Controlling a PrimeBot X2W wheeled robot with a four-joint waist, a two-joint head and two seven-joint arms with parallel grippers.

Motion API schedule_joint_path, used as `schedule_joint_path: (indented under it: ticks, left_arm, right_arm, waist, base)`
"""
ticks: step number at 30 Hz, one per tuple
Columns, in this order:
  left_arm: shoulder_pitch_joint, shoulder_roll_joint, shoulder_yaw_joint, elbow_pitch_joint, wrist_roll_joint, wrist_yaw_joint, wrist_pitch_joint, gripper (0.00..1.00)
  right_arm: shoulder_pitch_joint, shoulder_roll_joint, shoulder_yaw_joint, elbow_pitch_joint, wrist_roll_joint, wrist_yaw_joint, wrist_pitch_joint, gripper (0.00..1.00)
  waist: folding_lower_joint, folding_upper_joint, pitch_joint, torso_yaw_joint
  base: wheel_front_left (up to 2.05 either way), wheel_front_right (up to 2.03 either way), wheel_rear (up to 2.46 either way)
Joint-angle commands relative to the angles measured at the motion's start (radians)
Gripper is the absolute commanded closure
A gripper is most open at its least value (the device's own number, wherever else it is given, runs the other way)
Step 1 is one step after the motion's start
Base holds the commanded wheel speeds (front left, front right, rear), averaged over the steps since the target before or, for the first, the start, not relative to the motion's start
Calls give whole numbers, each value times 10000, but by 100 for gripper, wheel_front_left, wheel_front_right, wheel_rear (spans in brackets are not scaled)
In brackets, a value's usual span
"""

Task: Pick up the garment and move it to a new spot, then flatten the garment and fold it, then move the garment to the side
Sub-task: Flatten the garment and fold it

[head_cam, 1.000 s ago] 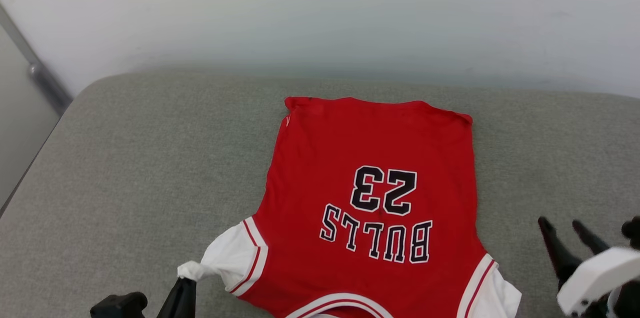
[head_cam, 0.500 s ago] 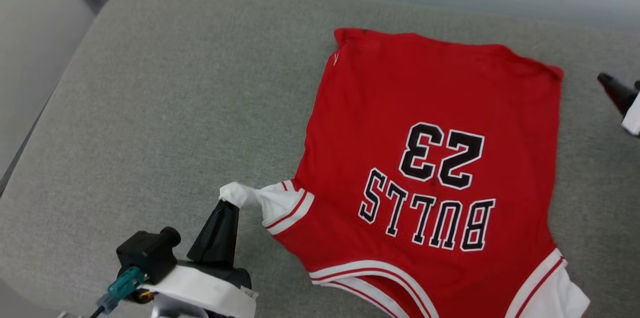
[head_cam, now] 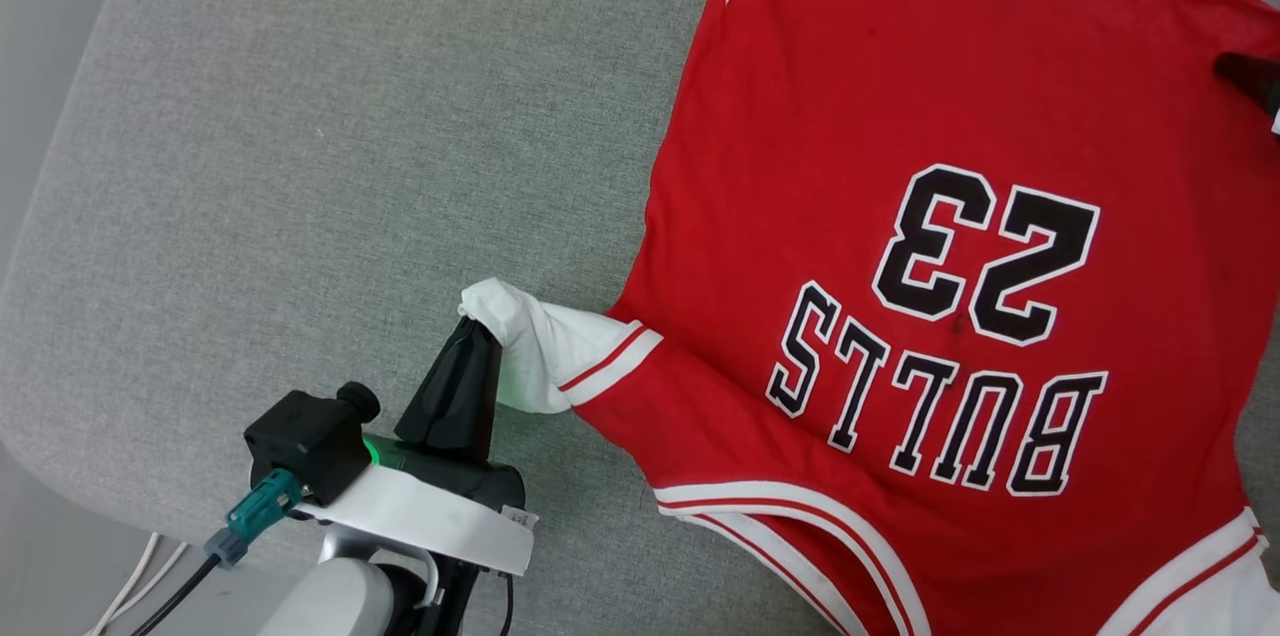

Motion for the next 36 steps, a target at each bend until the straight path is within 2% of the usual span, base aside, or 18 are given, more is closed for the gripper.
schedule_joint_path:
  ticks: [1,2,3,4,8,12,20,25,29,32,36]
  left_arm:
    - [-105,-50,1,102,40,-44,-65,100]
    - [-115,-66,4,159,48,-55,-82,100]
    - [-119,-85,-12,221,59,-67,-82,100]
    - [-113,-109,-31,276,54,-84,-84,100]
    - [-28,-146,-47,437,2,-81,-99,100]
    - [235,-120,-30,643,-75,-13,-83,100]
    - [1094,253,439,954,-425,513,65,100]
    - [1769,546,822,1029,-635,898,147,100]
    - [2212,785,1014,1045,-776,1117,294,100]
    - [2514,915,1113,1104,-881,1221,399,100]
    - [2793,1002,1181,1143,-999,1311,510,100]
  right_arm:
    - [459,251,25,665,-84,-4,511,0]
    - [486,279,-18,804,-88,-5,664,4]
    - [540,280,-20,874,-149,-5,759,87]
    - [546,278,-70,923,-168,-5,825,100]
    - [469,200,-75,782,-237,-4,621,100]
    - [443,-262,173,515,-443,-7,438,100]
    - [1864,-871,1663,-897,129,-7,688,100]
    - [3834,-1225,2407,-2483,923,-5,1119,100]
    - [5886,-1448,2441,-3932,1358,-5,1535,100]
    - [7546,-1373,2232,-4917,1533,-5,1837,100]
    - [9597,-818,1803,-5870,1720,-7,2176,100]
  waist:
    - [-2,0,71,53]
    - [-2,0,43,57]
    - [-2,0,-8,61]
    - [-2,0,-72,63]
    - [-2,0,-381,45]
    - [-2,0,-1078,-121]
    - [-2,0,-2814,-1193]
    - [-2,0,-3688,-2087]
    - [-2,0,-4252,-2605]
    - [-2,0,-4594,-2889]
    - [-2,0,-4877,-3146]
  base:
    - [0,0,0]
    - [0,0,0]
    - [0,0,0]
    - [0,0,0]
    - [0,0,0]
    - [0,0,0]
    - [0,0,0]
    - [0,0,0]
    - [0,0,0]
    - [0,0,0]
    - [0,0,0]
